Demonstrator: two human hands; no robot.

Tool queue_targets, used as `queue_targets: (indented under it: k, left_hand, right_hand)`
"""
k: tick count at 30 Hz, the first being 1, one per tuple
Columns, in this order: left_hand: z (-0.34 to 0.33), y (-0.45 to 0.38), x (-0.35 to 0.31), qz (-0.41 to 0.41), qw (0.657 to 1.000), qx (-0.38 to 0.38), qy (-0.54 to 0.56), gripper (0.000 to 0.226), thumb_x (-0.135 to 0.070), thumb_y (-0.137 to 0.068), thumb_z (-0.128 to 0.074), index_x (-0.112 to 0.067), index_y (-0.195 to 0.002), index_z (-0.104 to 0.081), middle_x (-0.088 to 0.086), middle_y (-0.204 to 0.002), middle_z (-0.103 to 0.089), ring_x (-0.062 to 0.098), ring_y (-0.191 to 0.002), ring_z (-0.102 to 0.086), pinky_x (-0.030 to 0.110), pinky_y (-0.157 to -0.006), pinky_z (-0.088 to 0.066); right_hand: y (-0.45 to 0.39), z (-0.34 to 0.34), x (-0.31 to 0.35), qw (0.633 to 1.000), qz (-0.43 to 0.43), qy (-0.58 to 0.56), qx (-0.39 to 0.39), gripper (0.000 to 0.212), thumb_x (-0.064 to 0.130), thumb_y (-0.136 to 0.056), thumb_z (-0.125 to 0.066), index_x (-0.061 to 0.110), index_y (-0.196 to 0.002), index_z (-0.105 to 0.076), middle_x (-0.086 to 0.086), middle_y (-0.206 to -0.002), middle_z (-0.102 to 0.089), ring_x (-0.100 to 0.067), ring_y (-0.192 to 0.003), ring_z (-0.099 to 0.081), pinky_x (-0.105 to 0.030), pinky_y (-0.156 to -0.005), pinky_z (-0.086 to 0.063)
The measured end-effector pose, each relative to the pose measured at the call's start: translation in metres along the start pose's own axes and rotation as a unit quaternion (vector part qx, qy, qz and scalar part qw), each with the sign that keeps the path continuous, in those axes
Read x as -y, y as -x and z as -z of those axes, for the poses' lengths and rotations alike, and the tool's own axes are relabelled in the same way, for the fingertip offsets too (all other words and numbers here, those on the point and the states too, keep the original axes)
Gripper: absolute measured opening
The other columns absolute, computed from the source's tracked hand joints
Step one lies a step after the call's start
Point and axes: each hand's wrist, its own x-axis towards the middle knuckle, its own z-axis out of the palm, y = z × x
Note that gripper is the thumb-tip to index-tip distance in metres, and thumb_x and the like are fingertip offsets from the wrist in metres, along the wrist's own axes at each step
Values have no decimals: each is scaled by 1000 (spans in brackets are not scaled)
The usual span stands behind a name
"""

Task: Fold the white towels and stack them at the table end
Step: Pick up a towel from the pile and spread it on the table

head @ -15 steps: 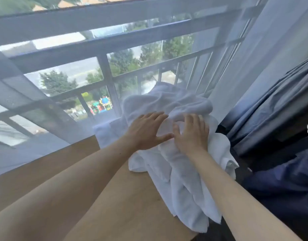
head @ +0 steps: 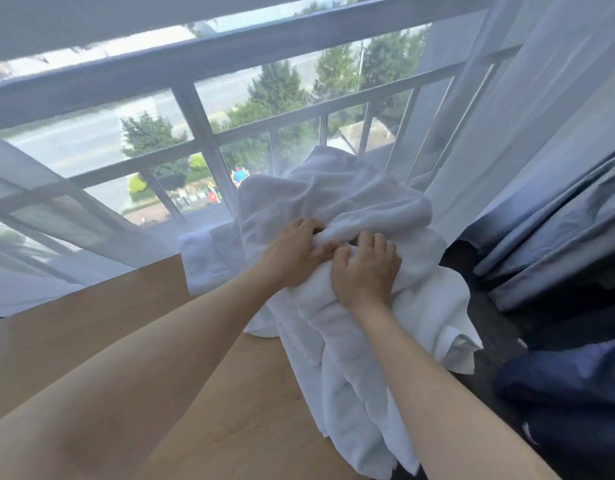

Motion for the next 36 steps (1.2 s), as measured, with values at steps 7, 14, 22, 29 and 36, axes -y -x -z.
queue_targets:
  k: [7,14,22,29,36]
  left_hand:
    - [-12,-7,-6,23,999,-29,-20,32,-45,-105,-39,-15,-110,-50,5,-114,-54,27,-113,-50,36,-91,-37]
    - [12,7,-18,-25,995,-96,3,40,-52,-105,-27,-21,-82,-38,-5,-76,-49,28,-79,-53,38,-66,-32]
    - [101,50,-27,-58,974,-219,-26,63,-81,-82,-32,-20,-67,-39,-2,-55,-45,15,-52,-44,37,-51,-31]
    - [154,156,12,-25,948,-311,-67,55,-69,-91,-29,-22,-62,-33,-4,-51,-38,19,-52,-41,37,-54,-30]
    - [178,287,82,48,914,-378,-137,45,-62,-93,-34,-27,-65,-30,-11,-53,-35,20,-54,-39,33,-57,-27]
  right_hand:
    - [-11,5,-12,998,40,-50,19,41,30,-87,-36,4,-68,-61,-17,-72,-65,-40,-75,-58,-45,-70,-41]
    - [-24,30,-1,986,129,-104,7,31,36,-84,-34,19,-59,-36,-10,-57,-56,-35,-58,-52,-35,-53,-33]
    - [-23,69,69,943,280,-177,-34,26,27,-83,-40,19,-59,-35,4,-55,-38,-23,-52,-38,-29,-52,-28]
    - [35,74,152,900,387,-198,15,26,28,-80,-40,17,-57,-33,6,-53,-35,-21,-50,-38,-29,-51,-28]
    - [138,54,233,846,488,-206,69,26,24,-79,-41,17,-55,-33,5,-50,-33,-23,-46,-40,-30,-47,-30]
